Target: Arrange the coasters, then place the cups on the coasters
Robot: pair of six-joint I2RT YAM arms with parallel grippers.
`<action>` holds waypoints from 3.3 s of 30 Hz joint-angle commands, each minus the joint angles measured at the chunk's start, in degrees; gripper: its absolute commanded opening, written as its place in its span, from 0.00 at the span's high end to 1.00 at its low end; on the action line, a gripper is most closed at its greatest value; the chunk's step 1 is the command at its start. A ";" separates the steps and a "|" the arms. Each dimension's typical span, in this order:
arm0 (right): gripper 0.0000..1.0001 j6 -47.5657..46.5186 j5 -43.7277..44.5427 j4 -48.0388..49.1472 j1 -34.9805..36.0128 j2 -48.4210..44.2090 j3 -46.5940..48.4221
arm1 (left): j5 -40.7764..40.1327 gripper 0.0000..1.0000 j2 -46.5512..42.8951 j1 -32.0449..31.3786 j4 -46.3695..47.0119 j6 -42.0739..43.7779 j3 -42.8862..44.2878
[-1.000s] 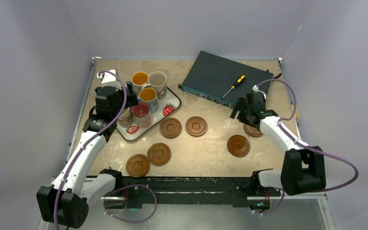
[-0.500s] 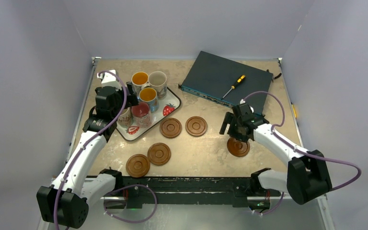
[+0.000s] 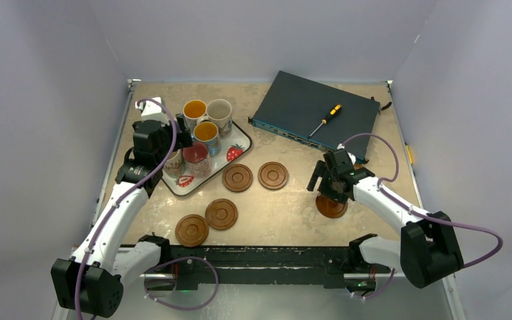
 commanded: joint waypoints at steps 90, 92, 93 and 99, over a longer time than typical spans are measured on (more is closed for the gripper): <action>0.33 -5.14 7.35 22.37 -10.03 23.52 7.55 | -0.43 0.02 3.85 -0.14 0.41 0.66 1.84; 0.33 -5.14 7.91 21.91 -10.14 23.16 7.46 | -0.38 0.02 3.83 -0.14 0.43 0.60 1.80; 0.33 -5.20 8.27 21.59 -10.22 22.98 7.45 | -0.38 0.01 3.76 -0.20 0.41 0.65 1.80; 0.33 -5.24 8.86 21.14 -10.75 21.59 6.89 | -0.28 0.01 3.48 -0.19 0.39 0.62 1.76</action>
